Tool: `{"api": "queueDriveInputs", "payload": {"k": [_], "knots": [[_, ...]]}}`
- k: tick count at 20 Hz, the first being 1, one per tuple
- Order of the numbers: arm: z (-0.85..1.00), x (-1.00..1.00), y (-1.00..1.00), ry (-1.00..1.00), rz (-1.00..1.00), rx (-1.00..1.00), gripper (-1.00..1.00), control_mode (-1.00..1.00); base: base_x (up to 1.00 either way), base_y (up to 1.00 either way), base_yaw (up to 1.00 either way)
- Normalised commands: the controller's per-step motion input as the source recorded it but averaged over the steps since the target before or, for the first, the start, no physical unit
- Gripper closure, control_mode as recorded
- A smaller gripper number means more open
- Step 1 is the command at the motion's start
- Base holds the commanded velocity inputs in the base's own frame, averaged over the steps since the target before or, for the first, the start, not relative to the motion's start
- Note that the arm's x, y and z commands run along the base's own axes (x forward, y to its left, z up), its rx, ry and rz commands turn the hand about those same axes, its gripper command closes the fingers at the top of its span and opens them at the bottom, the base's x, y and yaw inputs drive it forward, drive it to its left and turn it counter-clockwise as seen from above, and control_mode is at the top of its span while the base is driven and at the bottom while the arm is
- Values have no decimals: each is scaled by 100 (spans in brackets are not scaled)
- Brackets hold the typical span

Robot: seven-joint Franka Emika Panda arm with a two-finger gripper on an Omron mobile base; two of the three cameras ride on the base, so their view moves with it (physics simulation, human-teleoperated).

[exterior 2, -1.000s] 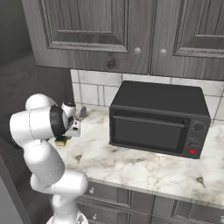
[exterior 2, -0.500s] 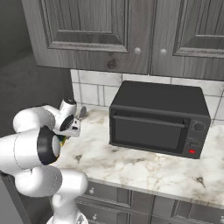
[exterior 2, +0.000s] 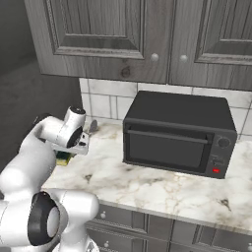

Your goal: Place the sponge inside the microwave to prepare for sanitizing.

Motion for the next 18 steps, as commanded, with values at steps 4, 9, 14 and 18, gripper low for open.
{"api": "queueDriveInputs", "payload": {"k": [4,9,14,18], "knots": [[45,-61,-15,0,-1,-1,100,-100,0,0,0],[45,-54,-19,0,-8,-3,100,-100,0,0,0],[43,-49,-14,0,-10,-7,100,-100,0,0,0],[48,-42,-8,0,-3,-3,100,-100,0,0,0]]}}
